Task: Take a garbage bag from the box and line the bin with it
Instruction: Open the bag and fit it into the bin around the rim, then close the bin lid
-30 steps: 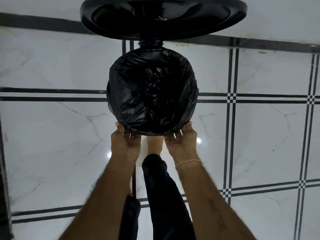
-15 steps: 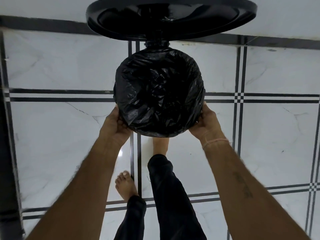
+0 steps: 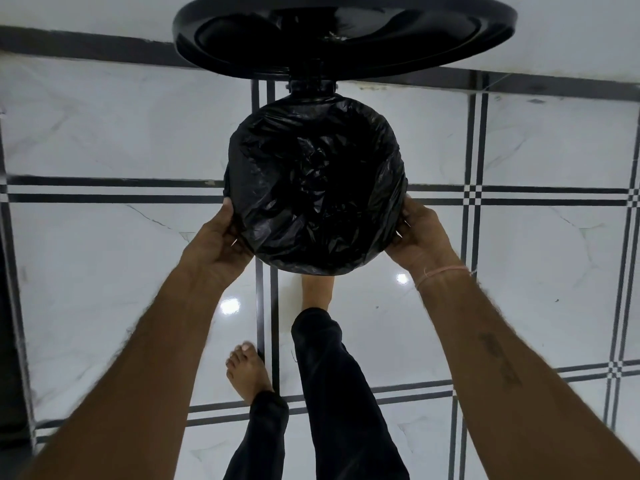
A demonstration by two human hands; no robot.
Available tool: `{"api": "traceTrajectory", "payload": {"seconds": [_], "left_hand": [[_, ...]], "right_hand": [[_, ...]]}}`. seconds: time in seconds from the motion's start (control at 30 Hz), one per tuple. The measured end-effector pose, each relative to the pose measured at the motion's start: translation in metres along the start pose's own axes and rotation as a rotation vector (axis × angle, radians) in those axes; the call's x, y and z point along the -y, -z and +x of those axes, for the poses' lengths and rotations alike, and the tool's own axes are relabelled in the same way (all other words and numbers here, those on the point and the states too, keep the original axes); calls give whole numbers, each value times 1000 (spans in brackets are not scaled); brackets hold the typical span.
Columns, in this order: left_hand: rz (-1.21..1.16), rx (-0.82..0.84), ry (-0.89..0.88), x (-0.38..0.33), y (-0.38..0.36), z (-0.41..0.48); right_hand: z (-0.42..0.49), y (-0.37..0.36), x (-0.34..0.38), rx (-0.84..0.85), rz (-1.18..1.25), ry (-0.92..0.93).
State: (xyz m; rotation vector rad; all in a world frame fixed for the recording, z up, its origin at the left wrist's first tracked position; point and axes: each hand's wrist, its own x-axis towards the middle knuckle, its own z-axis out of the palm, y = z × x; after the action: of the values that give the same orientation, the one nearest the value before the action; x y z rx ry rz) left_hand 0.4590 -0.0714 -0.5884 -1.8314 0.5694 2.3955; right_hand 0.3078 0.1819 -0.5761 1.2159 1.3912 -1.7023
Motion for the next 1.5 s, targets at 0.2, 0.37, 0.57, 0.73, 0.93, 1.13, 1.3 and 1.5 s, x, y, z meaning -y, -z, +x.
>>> {"api": "traceTrajectory", "payload": {"seconds": [0.2,0.37,0.57,0.73,0.93,1.13,1.3,1.5], "left_hand": [[-51,1,76,3,0,1],[7,-2,-53,5,3,-1],[66,-16,-30,0,-2,-3],[103,-65,-26,5,-4,-11],[239,-85,4,0,-13,-37],[374,-171,-46,-25,-28,-79],[423,-82,-224,-77,-71,-131],[460,21,-346,-120,-136,-161]], "right_hand": [[3,-1,6,-14,-77,-65],[0,0,3,4,-90,9],[-6,7,0,79,-176,29],[-8,2,-14,-9,-94,27],[-38,-5,-10,-68,-243,4],[-89,-17,12,-69,-427,85],[-138,-56,75,-59,-325,369],[-170,-103,148,129,-736,585]]}}
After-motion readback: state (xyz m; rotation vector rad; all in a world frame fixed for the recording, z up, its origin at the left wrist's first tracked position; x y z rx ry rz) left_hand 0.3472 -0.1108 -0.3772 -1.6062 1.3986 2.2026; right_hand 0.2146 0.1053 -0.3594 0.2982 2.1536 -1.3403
